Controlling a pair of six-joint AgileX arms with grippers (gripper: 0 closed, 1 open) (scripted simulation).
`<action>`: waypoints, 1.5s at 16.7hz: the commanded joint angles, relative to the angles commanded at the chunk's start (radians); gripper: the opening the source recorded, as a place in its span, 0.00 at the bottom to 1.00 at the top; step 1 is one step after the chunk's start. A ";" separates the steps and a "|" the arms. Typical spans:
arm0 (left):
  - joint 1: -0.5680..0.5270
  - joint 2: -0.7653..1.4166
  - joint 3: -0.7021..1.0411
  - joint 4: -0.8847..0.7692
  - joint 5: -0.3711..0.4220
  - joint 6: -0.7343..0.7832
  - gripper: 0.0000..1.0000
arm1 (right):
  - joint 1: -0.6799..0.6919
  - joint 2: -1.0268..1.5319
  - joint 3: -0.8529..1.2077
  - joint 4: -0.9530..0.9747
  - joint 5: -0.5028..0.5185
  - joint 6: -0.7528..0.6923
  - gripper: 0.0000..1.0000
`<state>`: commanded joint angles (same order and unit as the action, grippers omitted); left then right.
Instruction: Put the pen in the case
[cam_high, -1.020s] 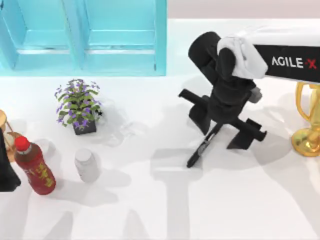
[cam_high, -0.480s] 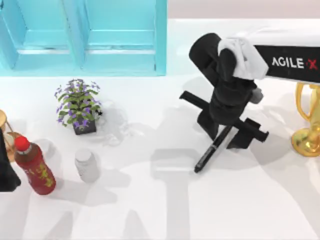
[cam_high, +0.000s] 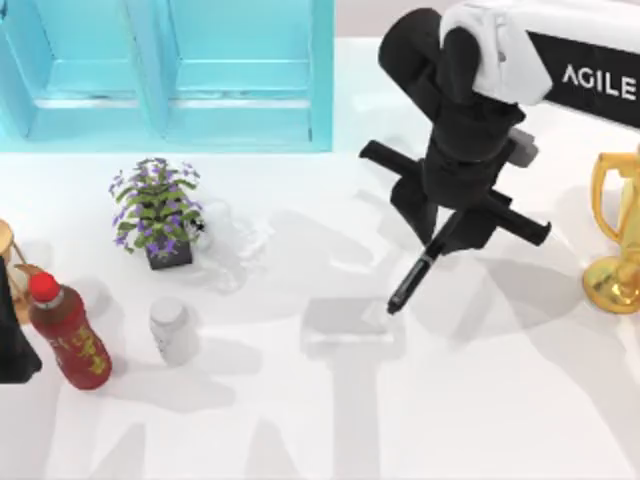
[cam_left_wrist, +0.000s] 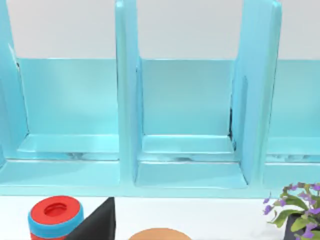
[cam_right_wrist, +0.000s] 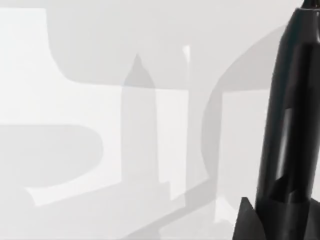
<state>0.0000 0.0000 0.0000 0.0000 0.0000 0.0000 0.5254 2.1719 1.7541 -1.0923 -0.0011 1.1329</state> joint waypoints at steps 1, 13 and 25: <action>0.000 0.000 0.000 0.000 0.000 0.000 1.00 | -0.001 -0.011 0.033 -0.047 0.000 -0.001 0.00; 0.000 0.000 0.000 0.000 0.000 0.000 1.00 | -0.069 -0.113 0.183 -0.052 -0.014 -0.034 0.00; 0.000 0.000 0.000 0.000 0.000 0.000 1.00 | -0.881 -0.232 0.077 -0.079 0.009 -0.167 0.00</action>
<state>0.0000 0.0000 0.0000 0.0000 0.0000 0.0000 -0.3561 1.9397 1.8311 -1.1708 0.0083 0.9658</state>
